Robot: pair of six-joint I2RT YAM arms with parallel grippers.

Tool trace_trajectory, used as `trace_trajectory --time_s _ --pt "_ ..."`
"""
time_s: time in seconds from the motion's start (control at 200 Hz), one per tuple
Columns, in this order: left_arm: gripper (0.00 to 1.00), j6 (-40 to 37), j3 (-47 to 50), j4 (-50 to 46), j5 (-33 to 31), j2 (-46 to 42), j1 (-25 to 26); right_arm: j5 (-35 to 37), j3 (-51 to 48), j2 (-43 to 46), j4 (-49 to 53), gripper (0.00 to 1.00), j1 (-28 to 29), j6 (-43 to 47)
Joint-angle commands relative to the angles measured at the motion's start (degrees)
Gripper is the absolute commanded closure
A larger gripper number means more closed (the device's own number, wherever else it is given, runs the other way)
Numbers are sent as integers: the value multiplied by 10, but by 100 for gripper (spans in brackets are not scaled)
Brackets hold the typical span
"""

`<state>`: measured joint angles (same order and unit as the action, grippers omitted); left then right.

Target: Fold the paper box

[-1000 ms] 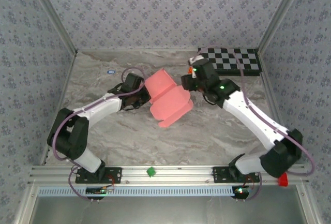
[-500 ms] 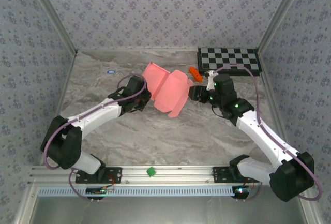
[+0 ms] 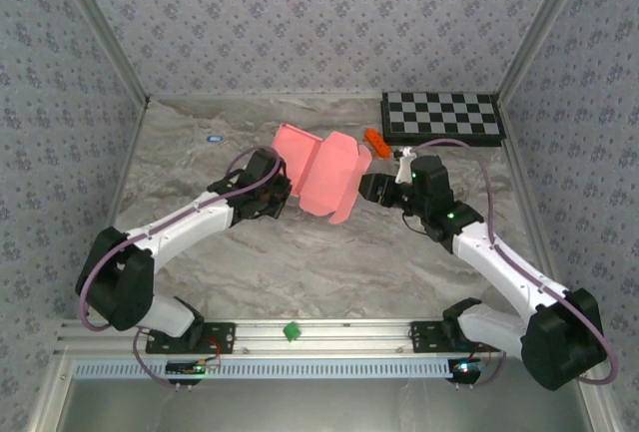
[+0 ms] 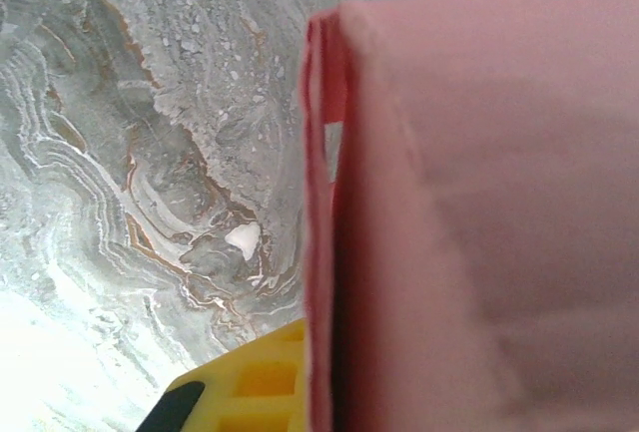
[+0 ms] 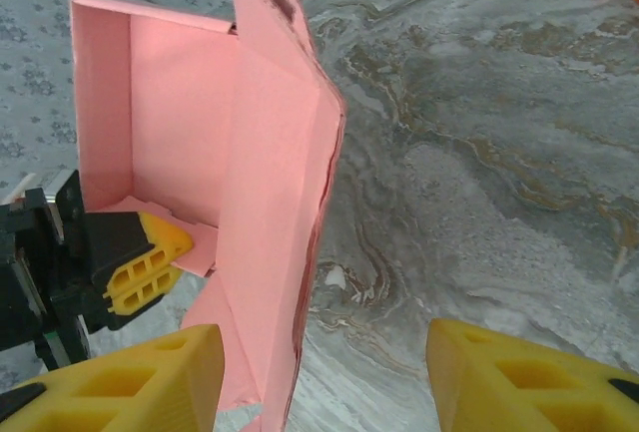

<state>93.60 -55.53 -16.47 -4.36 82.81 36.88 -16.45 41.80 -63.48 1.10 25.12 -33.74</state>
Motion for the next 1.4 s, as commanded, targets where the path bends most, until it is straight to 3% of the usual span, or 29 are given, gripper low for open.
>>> trace_trajectory --time_s 0.0,0.32,0.61,0.815,1.0,1.174,1.319,1.394 --pt "100 38 -20 -16 -6 -13 3 -20 -6 -16 -27 43 1 -11" --pt "100 51 -14 -9 0 -11 3 -40 -4 -61 -57 55 9 -19" --pt "100 62 -4 -3 7 -9 4 -37 1 -82 -65 82 23 -36" --pt "100 73 8 4 12 -8 3 0 15 -79 -37 94 32 -36" --pt "84 73 13 8 18 -1 3 17 32 -81 -14 100 39 -29" --pt "71 74 22 16 29 5 3 22 42 -81 -7 100 41 -29" --pt "48 68 25 18 35 7 4 25 51 -85 0 100 41 -30" --pt "42 54 24 20 36 6 4 28 60 -90 12 100 41 -28"
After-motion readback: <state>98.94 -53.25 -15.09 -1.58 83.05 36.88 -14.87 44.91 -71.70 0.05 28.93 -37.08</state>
